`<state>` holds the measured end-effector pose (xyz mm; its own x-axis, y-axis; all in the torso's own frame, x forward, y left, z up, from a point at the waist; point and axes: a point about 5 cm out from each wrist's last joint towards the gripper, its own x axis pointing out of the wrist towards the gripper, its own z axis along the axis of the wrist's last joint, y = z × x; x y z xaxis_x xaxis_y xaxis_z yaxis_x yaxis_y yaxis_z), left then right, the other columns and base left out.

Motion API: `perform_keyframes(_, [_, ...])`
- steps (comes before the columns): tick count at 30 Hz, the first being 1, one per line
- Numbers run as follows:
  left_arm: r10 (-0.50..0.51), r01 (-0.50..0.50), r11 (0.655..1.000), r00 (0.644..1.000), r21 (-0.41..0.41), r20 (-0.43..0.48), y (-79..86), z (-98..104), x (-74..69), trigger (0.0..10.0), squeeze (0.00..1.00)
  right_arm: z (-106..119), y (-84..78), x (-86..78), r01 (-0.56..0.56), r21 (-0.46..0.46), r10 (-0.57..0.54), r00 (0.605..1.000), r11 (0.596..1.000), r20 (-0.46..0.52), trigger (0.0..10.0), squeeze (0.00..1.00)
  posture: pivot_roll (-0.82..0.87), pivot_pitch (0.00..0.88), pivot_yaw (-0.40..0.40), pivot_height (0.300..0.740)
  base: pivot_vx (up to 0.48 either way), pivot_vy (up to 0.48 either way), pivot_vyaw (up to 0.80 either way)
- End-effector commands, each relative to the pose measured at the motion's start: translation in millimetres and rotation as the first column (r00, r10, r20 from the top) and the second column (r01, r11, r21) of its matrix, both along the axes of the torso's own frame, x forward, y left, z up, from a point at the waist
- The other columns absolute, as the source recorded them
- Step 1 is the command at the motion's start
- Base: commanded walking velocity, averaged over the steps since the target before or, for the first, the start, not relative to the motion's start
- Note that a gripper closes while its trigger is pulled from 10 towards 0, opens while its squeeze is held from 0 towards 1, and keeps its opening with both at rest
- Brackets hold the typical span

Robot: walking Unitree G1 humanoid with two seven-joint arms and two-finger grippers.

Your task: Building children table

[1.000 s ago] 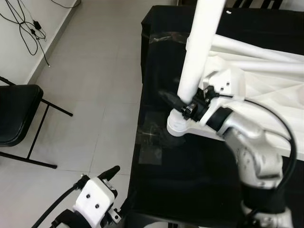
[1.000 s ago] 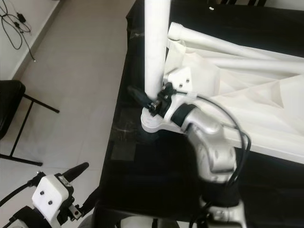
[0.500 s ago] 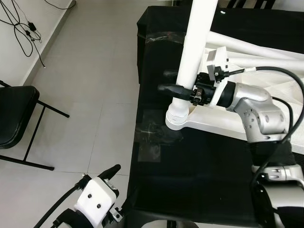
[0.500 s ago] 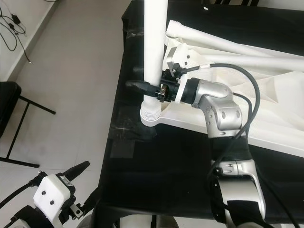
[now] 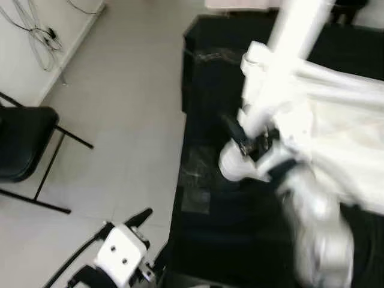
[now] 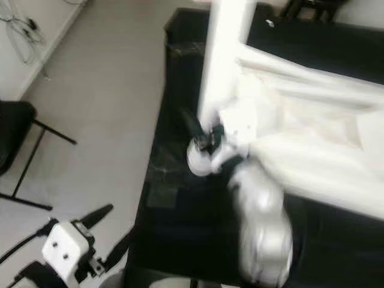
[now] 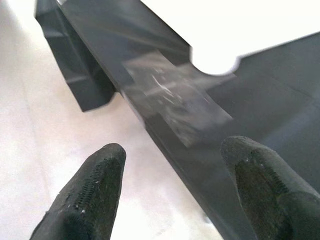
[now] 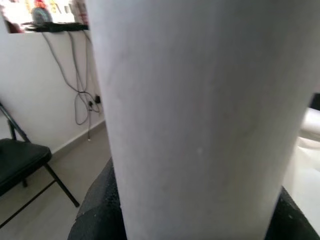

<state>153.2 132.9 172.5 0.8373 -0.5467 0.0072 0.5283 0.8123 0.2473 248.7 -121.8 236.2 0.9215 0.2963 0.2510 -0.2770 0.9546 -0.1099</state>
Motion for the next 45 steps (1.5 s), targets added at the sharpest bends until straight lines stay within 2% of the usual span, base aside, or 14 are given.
perform_keyframes(1, [-0.021,0.021,1.0,0.999,0.005,-0.037,-0.8,-6.4,0.3,10.0,0.0,-46.7,-0.8,9.4,0.049,-0.027,-0.055,0.958,0.998,-0.282,0.0,0.0,0.03,0.313,-0.004,0.74,0.0,0.0,0.0])
perform_keyframes(10, [-0.023,0.024,1.0,0.999,0.012,-0.037,1.0,-7.6,0.9,10.0,0.0,-41.9,6.3,20.4,0.026,-0.003,-0.026,0.964,1.0,-0.266,0.0,0.0,0.03,0.302,-0.002,0.74,0.0,0.0,0.0])
perform_keyframes(11, [-0.017,0.018,1.0,0.999,0.013,-0.034,2.0,-7.3,1.4,10.0,0.0,-42.4,7.7,21.8,0.014,0.005,-0.012,0.96,1.0,-0.279,10.0,0.0,0.03,0.302,-0.001,0.74,0.0,0.0,0.0])
perform_keyframes(14, [-0.014,0.014,1.0,0.999,0.014,-0.031,2.5,-7.0,2.0,10.0,0.0,-39.7,10.6,23.9,-0.049,0.047,0.06,0.96,0.998,-0.274,10.0,0.0,0.03,0.302,-0.001,0.74,0.0,0.0,0.0])
perform_keyframes(15, [-0.012,0.013,1.0,0.999,0.015,-0.029,2.8,-6.9,2.7,10.0,0.0,-32.4,14.6,27.1,-0.151,0.11,0.174,0.953,0.982,-0.246,10.0,1.0,0.03,0.298,0.0,0.74,0.0,0.0,0.0])
perform_keyframes(17, [-0.014,0.015,1.0,1.0,0.017,-0.027,2.3,-7.4,4.2,10.0,0.0,-6.2,22.8,24.2,-0.384,0.151,0.405,0.903,0.911,-0.145,10.0,1.0,0.03,0.293,-0.005,0.74,0.0,0.0,0.0])
perform_keyframes(21, [-0.015,0.016,1.0,1.0,0.017,-0.026,2.1,-7.6,4.8,10.0,0.0,1.4,25.6,21.5,-0.466,0.142,0.482,0.868,0.873,-0.121,10.0,1.0,0.03,0.293,-0.005,0.74,0.0,0.0,0.0])
perform_keyframes(22, [-0.015,0.016,1.0,1.0,0.016,-0.025,1.6,-7.7,5.4,10.0,0.0,8.6,26.0,20.4,-0.562,0.117,0.572,0.813,0.819,-0.104,10.0,0.0,0.03,0.289,-0.007,0.74,0.0,0.0,0.0])
perform_keyframes(24, [-0.015,0.016,1.0,1.0,0.016,-0.025,1.6,-7.7,5.4,10.0,0.0,8.6,26.0,20.4,-0.562,0.117,0.572,0.813,0.819,-0.104,10.0,0.0,0.03,0.289,-0.007,0.74,0.0,0.0,0.0])
perform_keyframes(26, [-0.01,0.01,1.0,1.0,0.01,-0.017,0.0,-8.4,7.9,10.0,0.0,17.0,18.8,29.9,-0.764,-0.05,0.753,0.644,0.644,-0.138,10.0,0.0,0.03,0.274,-0.022,0.74,0.0,0.0,0.0])
perform_keyframes(28, [-0.007,0.007,1.0,1.0,0.008,-0.014,-0.8,-8.7,9.2,10.0,0.0,19.2,12.9,35.4,-0.823,-0.101,0.804,0.568,0.559,-0.177,10.0,0.0,0.03,0.271,-0.023,0.74,0.0,0.0,0.0])
perform_keyframes(36, [-0.001,0.001,1.0,1.0,0.005,-0.009,-2.7,-10.7,11.6,10.0,0.0,21.5,6.4,63.4,-0.871,-0.113,0.84,0.49,0.477,-0.234,10.0,0.0,0.05,0.241,-0.051,0.74,0.0,0.0,0.0])
perform_keyframes(37, [0.004,-0.004,1.0,1.0,0.005,-0.003,-3.3,-11.2,12.3,10.0,0.0,21.3,6.3,75.5,-0.871,-0.103,0.838,0.49,0.48,-0.241,0.0,0.0,0.06,0.228,-0.063,0.74,0.0,0.0,0.0])
perform_keyframes(45, [0.019,-0.019,1.0,0.999,-0.009,0.038,-5.2,-11.1,15.2,10.0,0.0,6.9,-5.8,89.8,-0.822,-0.067,0.787,0.562,0.565,-0.253,0.0,0.0,0.06,0.199,-0.074,0.74,0.0,0.0,0.0])
